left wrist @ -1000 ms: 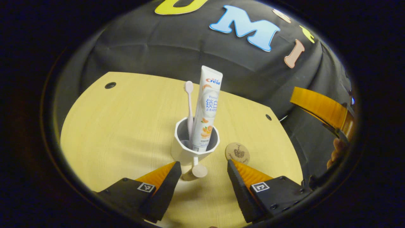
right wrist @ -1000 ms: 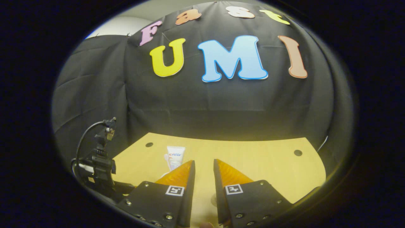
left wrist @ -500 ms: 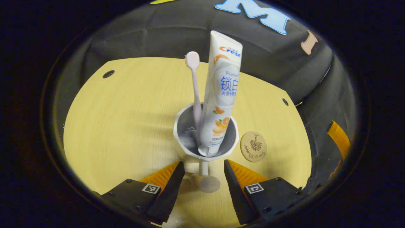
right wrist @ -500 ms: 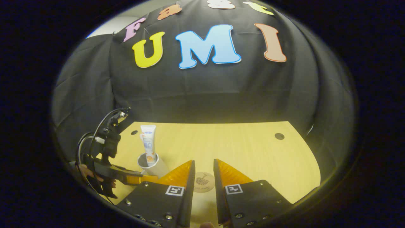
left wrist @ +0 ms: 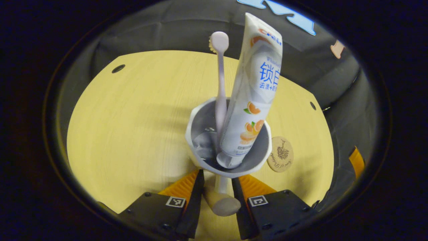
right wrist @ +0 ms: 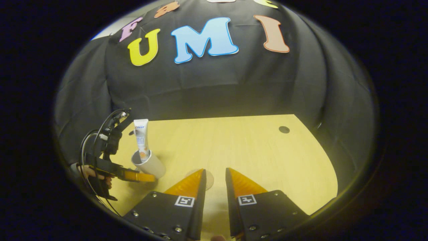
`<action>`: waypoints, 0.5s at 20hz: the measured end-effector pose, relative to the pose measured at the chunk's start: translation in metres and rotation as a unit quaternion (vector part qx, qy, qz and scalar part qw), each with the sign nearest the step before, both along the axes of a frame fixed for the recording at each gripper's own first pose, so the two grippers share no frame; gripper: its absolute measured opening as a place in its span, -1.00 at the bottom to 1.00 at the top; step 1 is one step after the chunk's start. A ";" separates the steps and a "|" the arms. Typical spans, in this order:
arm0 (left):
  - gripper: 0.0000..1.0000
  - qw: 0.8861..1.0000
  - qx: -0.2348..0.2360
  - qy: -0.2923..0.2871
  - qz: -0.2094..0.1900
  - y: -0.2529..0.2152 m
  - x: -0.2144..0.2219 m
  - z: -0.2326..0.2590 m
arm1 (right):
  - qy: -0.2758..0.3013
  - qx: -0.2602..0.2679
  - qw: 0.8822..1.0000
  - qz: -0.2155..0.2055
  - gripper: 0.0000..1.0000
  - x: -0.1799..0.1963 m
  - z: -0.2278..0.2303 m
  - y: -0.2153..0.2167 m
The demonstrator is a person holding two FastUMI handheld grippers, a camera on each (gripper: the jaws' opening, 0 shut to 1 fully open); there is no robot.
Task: Put the toothbrush and toothpaste on the desktop into the cup, then pick up the cup and place it on the coaster on the desktop.
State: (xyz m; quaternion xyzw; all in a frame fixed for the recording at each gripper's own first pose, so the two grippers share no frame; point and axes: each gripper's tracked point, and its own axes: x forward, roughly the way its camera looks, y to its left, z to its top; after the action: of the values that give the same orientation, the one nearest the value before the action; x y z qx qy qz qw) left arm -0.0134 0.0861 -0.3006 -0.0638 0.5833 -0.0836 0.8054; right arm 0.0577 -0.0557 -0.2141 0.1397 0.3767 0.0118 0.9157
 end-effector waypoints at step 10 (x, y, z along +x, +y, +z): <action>-0.31 0.992 0.083 -0.047 -0.085 0.004 0.001 0.000 | 0.010 -0.001 1.000 0.014 -0.35 0.000 -0.005 0.008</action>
State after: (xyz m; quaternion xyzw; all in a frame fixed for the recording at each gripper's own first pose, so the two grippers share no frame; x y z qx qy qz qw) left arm -0.0126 0.0904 -0.3003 0.0576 0.5532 -0.1058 0.8243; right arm 0.0580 -0.0476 -0.2191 0.1334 0.3873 0.0223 0.9120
